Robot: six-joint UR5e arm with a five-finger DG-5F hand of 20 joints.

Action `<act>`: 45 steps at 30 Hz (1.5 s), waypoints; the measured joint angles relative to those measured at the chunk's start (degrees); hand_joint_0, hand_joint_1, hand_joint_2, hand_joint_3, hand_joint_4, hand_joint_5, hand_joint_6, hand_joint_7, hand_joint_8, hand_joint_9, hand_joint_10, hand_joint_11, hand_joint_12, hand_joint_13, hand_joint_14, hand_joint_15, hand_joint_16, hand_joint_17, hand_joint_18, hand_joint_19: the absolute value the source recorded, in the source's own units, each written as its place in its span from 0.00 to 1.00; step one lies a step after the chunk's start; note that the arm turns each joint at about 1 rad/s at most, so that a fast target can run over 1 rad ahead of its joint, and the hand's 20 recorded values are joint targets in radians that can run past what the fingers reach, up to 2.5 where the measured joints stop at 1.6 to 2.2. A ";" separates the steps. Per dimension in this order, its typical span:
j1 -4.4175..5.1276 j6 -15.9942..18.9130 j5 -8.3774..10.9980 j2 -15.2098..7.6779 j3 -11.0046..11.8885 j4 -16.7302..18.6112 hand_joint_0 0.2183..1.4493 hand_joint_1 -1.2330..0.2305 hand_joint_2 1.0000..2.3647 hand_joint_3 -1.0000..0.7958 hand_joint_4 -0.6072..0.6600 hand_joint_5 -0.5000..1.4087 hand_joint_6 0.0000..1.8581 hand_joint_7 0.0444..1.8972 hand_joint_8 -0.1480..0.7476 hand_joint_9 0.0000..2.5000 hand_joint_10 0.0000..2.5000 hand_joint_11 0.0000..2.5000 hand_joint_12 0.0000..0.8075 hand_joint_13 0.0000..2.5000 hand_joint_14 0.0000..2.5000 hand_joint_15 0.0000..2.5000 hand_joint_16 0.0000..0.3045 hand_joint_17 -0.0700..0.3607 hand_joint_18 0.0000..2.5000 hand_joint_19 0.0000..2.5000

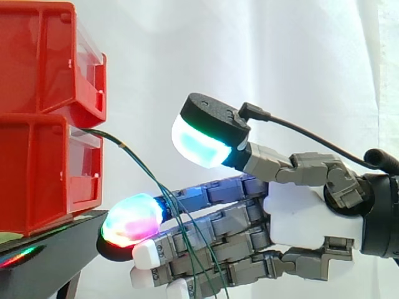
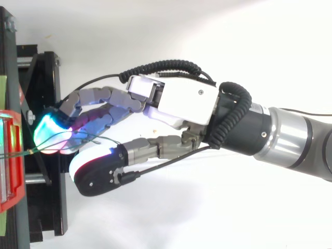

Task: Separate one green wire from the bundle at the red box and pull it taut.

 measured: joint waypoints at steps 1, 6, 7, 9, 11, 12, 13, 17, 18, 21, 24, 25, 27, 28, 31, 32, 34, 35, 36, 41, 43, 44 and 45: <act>0.02 0.02 -0.27 -0.01 0.01 0.04 0.29 0.47 0.00 0.30 0.70 0.20 0.27 0.43 0.47 0.36 0.00 0.09 0.39 0.25 0.00 0.08 0.15 0.40 0.21 0.18; 0.02 0.27 -1.11 -0.02 0.18 -0.03 0.29 0.47 0.00 0.30 0.71 0.20 0.27 0.47 0.48 0.37 0.00 0.09 0.39 0.25 0.00 0.08 0.15 0.40 0.21 0.18; 0.01 0.32 -1.15 -0.02 0.30 -0.04 0.29 0.47 0.00 0.30 0.71 0.21 0.27 0.47 0.48 0.37 0.00 0.10 0.39 0.25 0.00 0.08 0.15 0.40 0.21 0.19; 0.02 0.35 -1.20 -0.01 0.74 -0.12 0.29 0.46 0.00 0.30 0.71 0.21 0.27 0.49 0.48 0.37 0.00 0.09 0.39 0.25 0.00 0.08 0.15 0.40 0.22 0.18; 0.02 0.33 -1.21 -0.02 1.18 -0.31 0.29 0.46 0.00 0.30 0.71 0.21 0.27 0.50 0.47 0.37 0.00 0.10 0.39 0.26 0.00 0.08 0.15 0.40 0.22 0.19; 0.01 0.34 -1.22 -0.02 1.34 -0.40 0.29 0.46 0.00 0.30 0.71 0.21 0.27 0.50 0.48 0.38 0.00 0.10 0.38 0.27 0.00 0.09 0.15 0.40 0.22 0.19; 0.01 0.35 -1.22 -0.01 1.49 -0.57 0.29 0.46 0.00 0.30 0.71 0.21 0.27 0.50 0.47 0.38 0.00 0.10 0.38 0.27 0.00 0.09 0.15 0.40 0.22 0.19; -0.06 0.43 -1.23 0.02 2.18 -1.45 0.29 0.46 0.00 0.30 0.70 0.22 0.27 0.52 0.48 0.39 0.00 0.11 0.38 0.28 0.00 0.10 0.15 0.40 0.23 0.19; -0.12 0.43 -1.22 0.01 2.37 -1.57 0.29 0.46 0.00 0.30 0.70 0.22 0.27 0.53 0.47 0.39 0.00 0.11 0.38 0.28 0.00 0.10 0.15 0.40 0.23 0.19; -0.40 0.45 -1.22 0.04 3.11 -1.88 0.30 0.46 0.00 0.30 0.70 0.22 0.27 0.54 0.47 0.40 0.00 0.12 0.39 0.28 0.00 0.11 0.15 0.40 0.23 0.20; -0.67 0.63 -1.27 0.04 3.80 -2.41 0.30 0.46 0.00 0.30 0.71 0.22 0.27 0.55 0.48 0.40 0.00 0.12 0.39 0.28 0.00 0.10 0.15 0.40 0.23 0.20; -0.74 0.75 -1.30 0.02 3.93 -2.58 0.30 0.46 0.00 0.30 0.70 0.22 0.27 0.55 0.47 0.40 0.00 0.12 0.39 0.28 0.00 0.10 0.15 0.40 0.23 0.20; -0.87 1.28 -1.45 0.04 4.17 -2.90 0.30 0.46 0.00 0.30 0.70 0.22 0.27 0.56 0.47 0.40 0.00 0.12 0.39 0.28 0.00 0.10 0.15 0.40 0.24 0.20; -0.93 1.48 -1.52 0.05 4.23 -3.00 0.30 0.46 0.00 0.30 0.71 0.22 0.27 0.56 0.47 0.40 0.00 0.12 0.39 0.28 0.00 0.10 0.15 0.40 0.24 0.20; -1.10 1.95 -1.80 0.05 4.42 -3.38 0.30 0.46 0.00 0.31 0.69 0.22 0.27 0.58 0.47 0.41 0.00 0.12 0.39 0.28 0.00 0.11 0.15 0.40 0.24 0.20; -1.18 2.08 -1.94 0.05 4.58 -3.65 0.30 0.46 0.00 0.31 0.70 0.22 0.27 0.59 0.47 0.41 0.00 0.12 0.39 0.29 0.00 0.11 0.15 0.40 0.24 0.20; -1.25 2.21 -2.10 0.06 4.86 -4.11 0.30 0.46 0.00 0.31 0.69 0.23 0.27 0.60 0.47 0.41 0.00 0.13 0.39 0.29 0.00 0.11 0.15 0.40 0.24 0.20; -1.28 2.24 -2.16 0.06 5.04 -4.46 0.30 0.46 0.00 0.31 0.69 0.23 0.27 0.60 0.47 0.41 0.01 0.13 0.39 0.29 0.00 0.11 0.15 0.40 0.24 0.20; -1.28 2.24 -2.17 0.06 5.17 -4.70 0.30 0.46 0.00 0.31 0.69 0.23 0.27 0.60 0.47 0.41 0.00 0.13 0.39 0.29 0.00 0.11 0.15 0.40 0.24 0.20; -1.05 2.04 -1.94 0.06 5.44 -5.36 0.30 0.45 0.00 0.31 0.68 0.23 0.27 0.60 0.47 0.41 0.01 0.13 0.38 0.29 0.00 0.11 0.15 0.40 0.24 0.20; -0.89 1.82 -1.87 0.06 5.38 -5.30 0.30 0.45 0.00 0.30 0.69 0.23 0.27 0.60 0.47 0.41 0.00 0.13 0.39 0.30 0.01 0.11 0.15 0.40 0.24 0.20; -0.78 1.64 -1.84 0.05 5.35 -5.23 0.30 0.45 0.00 0.30 0.68 0.23 0.27 0.60 0.47 0.41 0.00 0.13 0.39 0.30 0.01 0.11 0.15 0.40 0.24 0.20; -0.71 1.51 -1.81 0.04 5.34 -5.20 0.30 0.45 0.00 0.30 0.69 0.23 0.27 0.60 0.47 0.41 0.00 0.13 0.39 0.30 0.01 0.12 0.15 0.40 0.24 0.21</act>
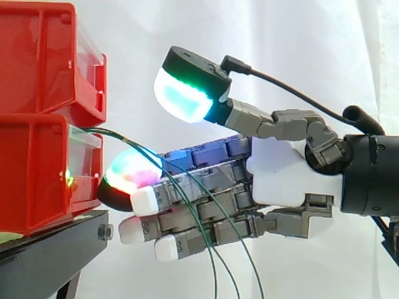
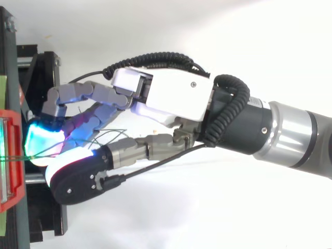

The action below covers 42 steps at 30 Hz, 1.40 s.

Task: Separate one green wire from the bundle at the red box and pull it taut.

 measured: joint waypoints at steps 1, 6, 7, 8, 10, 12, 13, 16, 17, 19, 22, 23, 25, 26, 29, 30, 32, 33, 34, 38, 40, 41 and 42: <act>0.05 -0.11 0.02 -0.01 -0.01 0.02 0.30 0.45 0.00 0.30 0.69 0.23 0.27 0.60 0.47 0.41 0.00 0.13 0.38 0.30 0.00 0.12 0.15 0.40 0.24 0.21; 0.16 -0.52 -0.12 -0.20 -0.08 0.11 0.31 0.44 0.00 0.30 0.69 0.23 0.27 0.60 0.47 0.41 0.00 0.13 0.38 0.31 0.00 0.12 0.15 0.40 0.25 0.21; 0.16 -0.53 -0.16 -0.27 -0.09 0.14 0.31 0.44 0.00 0.30 0.69 0.23 0.27 0.60 0.47 0.41 0.00 0.13 0.38 0.31 0.01 0.12 0.15 0.40 0.25 0.21; 0.16 -0.54 -0.21 -0.33 -0.09 0.17 0.31 0.43 0.00 0.30 0.69 0.23 0.27 0.61 0.47 0.41 0.00 0.13 0.38 0.31 0.01 0.12 0.15 0.40 0.25 0.21; 0.17 -0.55 -0.25 -0.40 -0.10 0.23 0.32 0.41 0.00 0.31 0.68 0.23 0.27 0.61 0.47 0.41 0.00 0.14 0.38 0.31 0.01 0.12 0.15 0.40 0.25 0.21; 0.20 -0.57 -0.27 -0.44 -0.10 0.37 0.33 0.39 0.01 0.32 0.67 0.23 0.27 0.66 0.47 0.41 0.00 0.14 0.38 0.31 0.01 0.13 0.15 0.40 0.25 0.21; 0.22 -0.56 -0.28 -0.44 -0.10 0.43 0.33 0.38 0.01 0.33 0.66 0.23 0.27 0.69 0.47 0.41 0.00 0.14 0.38 0.32 0.01 0.13 0.15 0.40 0.25 0.21; 0.31 -0.53 -0.26 -0.44 -0.09 0.50 0.33 0.37 0.01 0.34 0.64 0.23 0.28 0.71 0.47 0.41 0.01 0.16 0.39 0.32 0.01 0.14 0.15 0.40 0.26 0.22; 0.35 -0.49 -0.24 -0.44 -0.08 0.46 0.33 0.36 0.01 0.35 0.64 0.22 0.32 0.65 0.47 0.41 0.01 0.17 0.39 0.32 0.01 0.14 0.15 0.40 0.26 0.22; 0.40 -0.44 -0.23 -0.43 -0.10 0.37 0.33 0.35 0.01 0.36 0.64 0.21 0.35 0.60 0.47 0.40 0.01 0.18 0.40 0.32 0.01 0.14 0.15 0.40 0.26 0.22; 0.42 -0.32 -0.21 -0.43 -0.08 0.27 0.33 0.34 0.01 0.37 0.63 0.20 0.38 0.57 0.48 0.40 0.01 0.19 0.40 0.32 0.01 0.14 0.15 0.41 0.26 0.22; 0.42 -0.24 -0.20 -0.43 -0.07 0.25 0.33 0.33 0.01 0.37 0.64 0.19 0.40 0.54 0.48 0.40 0.01 0.20 0.40 0.32 0.01 0.15 0.15 0.41 0.26 0.22; 0.43 -0.12 -0.20 -0.43 -0.07 0.21 0.33 0.33 0.01 0.38 0.63 0.18 0.43 0.50 0.48 0.40 0.01 0.21 0.40 0.32 0.01 0.15 0.15 0.41 0.26 0.22; 0.43 -0.04 -0.20 -0.43 -0.06 0.19 0.33 0.33 0.01 0.38 0.63 0.18 0.44 0.50 0.48 0.40 0.01 0.21 0.40 0.32 0.01 0.15 0.15 0.41 0.26 0.23; 0.44 0.20 -0.20 -0.43 -0.03 0.16 0.32 0.35 0.01 0.36 0.64 0.18 0.46 0.50 0.49 0.42 0.01 0.21 0.40 0.32 0.01 0.15 0.15 0.41 0.27 0.23; 0.44 0.30 -0.20 -0.42 0.01 0.15 0.31 0.38 0.01 0.35 0.64 0.19 0.46 0.51 0.49 0.42 0.01 0.21 0.41 0.32 0.01 0.15 0.16 0.41 0.28 0.23; 0.44 0.51 -0.20 -0.42 0.17 0.06 0.31 0.41 0.01 0.35 0.63 0.19 0.46 0.52 0.49 0.44 0.01 0.21 0.41 0.33 0.01 0.15 0.16 0.41 0.28 0.23; 0.44 0.61 -0.21 -0.42 0.31 -0.09 0.31 0.42 0.01 0.36 0.62 0.19 0.46 0.53 0.49 0.44 0.01 0.21 0.42 0.33 0.01 0.15 0.15 0.41 0.28 0.23; 0.42 0.70 -0.23 -0.42 0.47 -0.29 0.31 0.42 0.01 0.36 0.62 0.19 0.46 0.53 0.49 0.44 0.01 0.21 0.42 0.33 0.01 0.15 0.15 0.41 0.28 0.24; 0.24 0.92 -0.27 -0.42 1.39 -1.96 0.31 0.41 0.01 0.43 0.61 0.19 0.47 0.55 0.51 0.42 0.01 0.22 0.42 0.33 0.01 0.16 0.16 0.41 0.28 0.23; 0.15 1.05 -0.28 -0.42 1.87 -3.00 0.32 0.40 0.01 0.44 0.60 0.19 0.48 0.55 0.52 0.42 0.01 0.22 0.43 0.34 0.01 0.15 0.17 0.43 0.29 0.23; 0.10 1.20 -0.28 -0.42 2.18 -3.76 0.32 0.38 0.01 0.45 0.59 0.18 0.48 0.54 0.52 0.42 0.01 0.23 0.44 0.34 0.01 0.15 0.17 0.43 0.30 0.23; 0.07 1.32 -0.29 -0.42 2.39 -4.32 0.32 0.38 0.01 0.46 0.58 0.18 0.49 0.52 0.52 0.42 0.01 0.23 0.44 0.34 0.01 0.15 0.17 0.43 0.30 0.23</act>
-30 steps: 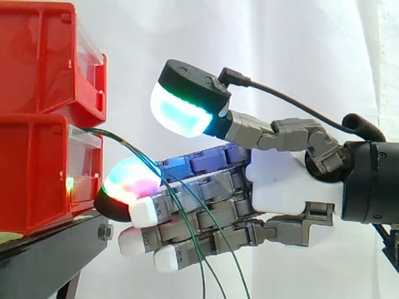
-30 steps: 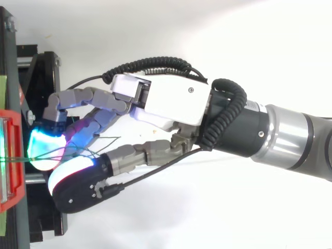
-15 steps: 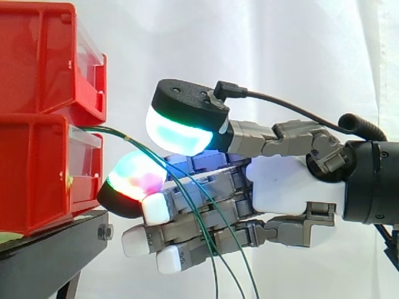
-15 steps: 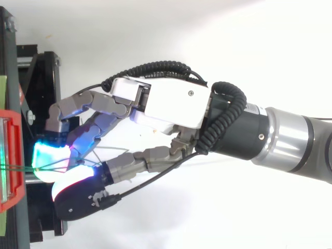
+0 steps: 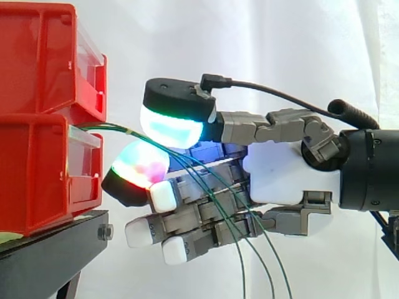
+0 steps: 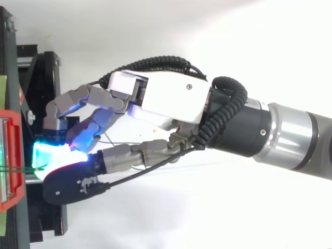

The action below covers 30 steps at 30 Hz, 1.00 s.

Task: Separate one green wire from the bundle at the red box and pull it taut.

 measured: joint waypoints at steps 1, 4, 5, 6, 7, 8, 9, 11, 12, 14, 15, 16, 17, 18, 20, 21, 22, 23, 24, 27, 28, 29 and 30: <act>-0.03 0.15 0.00 0.00 0.25 -0.66 0.32 0.37 0.01 0.46 0.58 0.18 0.49 0.52 0.52 0.42 0.01 0.23 0.44 0.34 0.01 0.16 0.17 0.43 0.30 0.23; 0.00 0.33 0.00 0.00 0.57 -1.56 0.32 0.36 0.01 0.47 0.57 0.18 0.49 0.51 0.52 0.42 0.01 0.23 0.44 0.34 0.01 0.16 0.17 0.44 0.30 0.23; 0.02 0.37 0.00 0.00 0.66 -1.76 0.32 0.35 0.01 0.47 0.57 0.18 0.50 0.51 0.52 0.41 0.01 0.24 0.44 0.34 0.01 0.16 0.17 0.43 0.30 0.22; 0.04 0.39 0.00 0.00 0.71 -1.85 0.32 0.34 0.01 0.46 0.57 0.18 0.50 0.51 0.52 0.41 0.01 0.24 0.44 0.33 0.01 0.16 0.17 0.43 0.30 0.23; 0.07 0.40 0.00 0.00 0.75 -1.93 0.33 0.33 0.01 0.46 0.56 0.18 0.50 0.51 0.51 0.41 0.01 0.24 0.44 0.33 0.01 0.16 0.17 0.43 0.30 0.23; 0.08 0.41 0.00 0.00 0.83 -2.01 0.33 0.32 0.01 0.45 0.55 0.18 0.50 0.51 0.50 0.41 0.01 0.24 0.42 0.33 0.01 0.16 0.16 0.42 0.29 0.23; 0.08 0.41 0.00 0.00 0.90 -2.06 0.34 0.30 0.01 0.45 0.56 0.17 0.50 0.52 0.50 0.40 0.01 0.24 0.42 0.33 0.01 0.16 0.16 0.42 0.29 0.23; 0.09 0.42 0.00 0.00 1.05 -2.16 0.34 0.30 0.01 0.43 0.56 0.17 0.50 0.51 0.50 0.40 0.01 0.24 0.42 0.33 0.01 0.16 0.16 0.42 0.29 0.23; 0.09 0.42 0.00 0.00 1.12 -2.18 0.34 0.30 0.01 0.43 0.56 0.17 0.50 0.51 0.50 0.40 0.01 0.24 0.42 0.33 0.01 0.16 0.16 0.42 0.29 0.23; 0.12 0.42 0.00 0.00 1.34 -2.32 0.35 0.28 0.01 0.41 0.57 0.17 0.50 0.50 0.50 0.40 0.01 0.24 0.42 0.33 0.01 0.16 0.16 0.42 0.29 0.23; 0.15 0.42 0.00 0.00 1.47 -2.39 0.35 0.28 0.01 0.39 0.58 0.17 0.50 0.50 0.49 0.40 0.01 0.24 0.41 0.33 0.01 0.16 0.16 0.42 0.29 0.23; 0.17 0.42 0.00 0.00 1.61 -2.47 0.34 0.28 0.01 0.37 0.59 0.17 0.50 0.49 0.49 0.40 0.01 0.24 0.41 0.33 0.01 0.16 0.16 0.42 0.29 0.23; 0.19 0.41 0.00 0.00 1.82 -2.57 0.33 0.29 0.01 0.34 0.60 0.18 0.50 0.49 0.50 0.41 0.01 0.25 0.42 0.33 0.01 0.16 0.16 0.41 0.29 0.23; 0.22 0.38 0.00 0.00 1.98 -2.64 0.33 0.29 0.01 0.33 0.60 0.18 0.50 0.50 0.49 0.41 0.01 0.24 0.42 0.33 0.01 0.16 0.16 0.41 0.29 0.23; 0.26 0.25 0.02 -0.01 2.25 -2.67 0.30 0.35 0.00 0.29 0.60 0.18 0.49 0.50 0.50 0.43 0.01 0.24 0.42 0.34 0.01 0.17 0.16 0.41 0.30 0.24; 0.29 0.16 0.05 -0.02 2.30 -2.64 0.28 0.39 0.00 0.28 0.60 0.18 0.49 0.50 0.50 0.43 0.01 0.24 0.43 0.35 0.01 0.17 0.16 0.42 0.30 0.24; 0.33 0.08 0.08 -0.03 2.27 -2.57 0.28 0.40 0.00 0.28 0.60 0.18 0.49 0.50 0.50 0.44 0.01 0.24 0.43 0.35 0.01 0.17 0.16 0.42 0.30 0.24; 0.41 -0.01 0.10 -0.05 2.13 -2.40 0.27 0.42 0.00 0.28 0.60 0.19 0.49 0.51 0.50 0.44 0.01 0.24 0.43 0.35 0.01 0.17 0.16 0.42 0.31 0.24; 0.49 -0.06 0.13 -0.05 1.90 -2.18 0.26 0.44 0.00 0.28 0.60 0.19 0.48 0.51 0.50 0.44 0.01 0.23 0.43 0.35 0.01 0.17 0.16 0.42 0.31 0.24; 0.74 -0.07 0.21 -0.03 0.93 -1.13 0.26 0.45 0.00 0.28 0.60 0.19 0.48 0.53 0.51 0.45 0.01 0.23 0.43 0.36 0.01 0.17 0.16 0.42 0.31 0.24; 0.83 -0.04 0.22 -0.05 0.57 -0.69 0.27 0.45 0.00 0.28 0.60 0.19 0.48 0.53 0.50 0.45 0.01 0.23 0.43 0.36 0.01 0.17 0.16 0.42 0.32 0.24; 0.99 0.03 0.23 -0.05 0.08 -0.06 0.28 0.44 0.00 0.28 0.60 0.19 0.48 0.53 0.51 0.45 0.01 0.23 0.42 0.36 0.01 0.17 0.16 0.42 0.31 0.25; 1.11 0.12 0.24 -0.03 -0.30 0.35 0.29 0.42 0.00 0.28 0.60 0.19 0.48 0.53 0.50 0.45 0.01 0.24 0.42 0.36 0.01 0.17 0.16 0.42 0.31 0.24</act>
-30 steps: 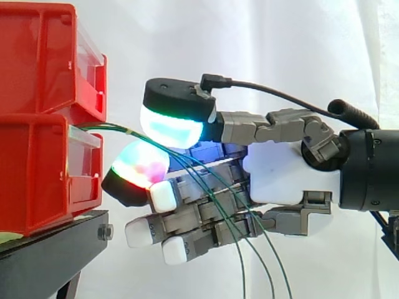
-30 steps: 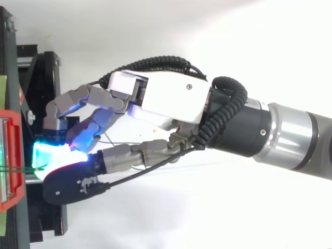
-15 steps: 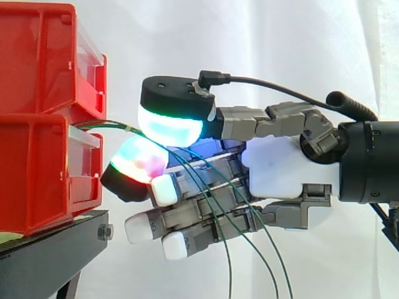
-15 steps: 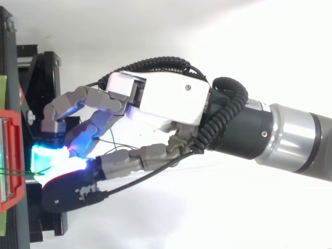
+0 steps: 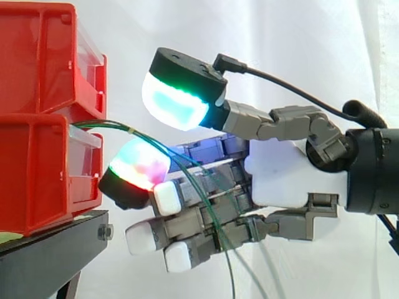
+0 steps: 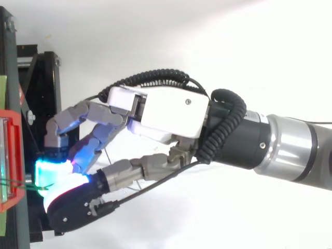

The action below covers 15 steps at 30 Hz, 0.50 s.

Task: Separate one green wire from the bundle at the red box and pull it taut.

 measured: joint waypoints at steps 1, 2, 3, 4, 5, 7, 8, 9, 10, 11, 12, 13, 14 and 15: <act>0.11 0.11 0.02 0.01 -0.35 0.32 0.30 0.41 0.00 0.29 0.60 0.19 0.47 0.54 0.50 0.45 0.01 0.23 0.42 0.36 0.01 0.17 0.16 0.41 0.31 0.24; 0.26 0.31 0.08 0.00 -0.70 0.62 0.31 0.39 0.00 0.31 0.59 0.19 0.47 0.55 0.51 0.45 0.01 0.24 0.41 0.36 0.01 0.17 0.16 0.41 0.31 0.25; 0.37 0.47 0.13 -0.01 -0.88 0.80 0.32 0.37 0.01 0.32 0.60 0.19 0.48 0.56 0.50 0.45 0.01 0.24 0.42 0.36 0.01 0.17 0.16 0.41 0.31 0.25; 0.48 0.59 0.17 -0.02 -1.00 0.95 0.32 0.36 0.01 0.34 0.59 0.19 0.48 0.56 0.50 0.45 0.01 0.24 0.42 0.36 0.01 0.17 0.16 0.41 0.31 0.25; 0.60 0.68 0.21 -0.03 -1.10 1.11 0.33 0.34 0.01 0.36 0.58 0.19 0.48 0.57 0.50 0.45 0.01 0.24 0.41 0.36 0.01 0.17 0.16 0.41 0.31 0.24; 0.79 0.77 0.25 -0.02 -1.15 1.27 0.33 0.33 0.01 0.38 0.57 0.19 0.48 0.58 0.50 0.45 0.01 0.24 0.42 0.36 0.01 0.17 0.16 0.41 0.31 0.24; 0.84 0.79 0.26 -0.02 -1.13 1.28 0.34 0.32 0.01 0.39 0.56 0.19 0.48 0.59 0.50 0.44 0.01 0.24 0.42 0.36 0.01 0.17 0.16 0.41 0.31 0.24; 0.89 0.81 0.29 -0.02 -1.08 1.26 0.34 0.31 0.01 0.39 0.55 0.19 0.48 0.58 0.50 0.44 0.01 0.25 0.41 0.36 0.01 0.17 0.16 0.41 0.31 0.24; 0.93 0.83 0.31 -0.01 -0.99 1.23 0.34 0.31 0.01 0.40 0.55 0.19 0.49 0.58 0.50 0.44 0.01 0.25 0.41 0.36 0.01 0.17 0.16 0.41 0.31 0.24; 0.97 0.86 0.33 0.00 -0.80 1.16 0.34 0.30 0.01 0.41 0.53 0.19 0.49 0.58 0.50 0.44 0.01 0.25 0.41 0.36 0.01 0.17 0.16 0.41 0.31 0.24; 0.98 0.86 0.34 0.00 -0.63 1.07 0.35 0.29 0.01 0.41 0.52 0.18 0.49 0.57 0.49 0.43 0.01 0.25 0.41 0.36 0.01 0.17 0.16 0.41 0.31 0.24; 0.99 0.86 0.35 0.01 -0.43 0.94 0.35 0.29 0.01 0.41 0.52 0.18 0.49 0.57 0.49 0.43 0.01 0.25 0.42 0.36 0.01 0.17 0.16 0.41 0.31 0.24; 1.00 0.87 0.35 0.01 -0.12 0.67 0.35 0.28 0.01 0.42 0.51 0.18 0.49 0.57 0.49 0.43 0.01 0.25 0.41 0.36 0.01 0.18 0.16 0.41 0.31 0.24; 1.01 0.88 0.34 0.01 0.12 0.43 0.35 0.28 0.01 0.42 0.51 0.18 0.50 0.56 0.49 0.43 0.01 0.25 0.42 0.35 0.01 0.17 0.16 0.41 0.31 0.24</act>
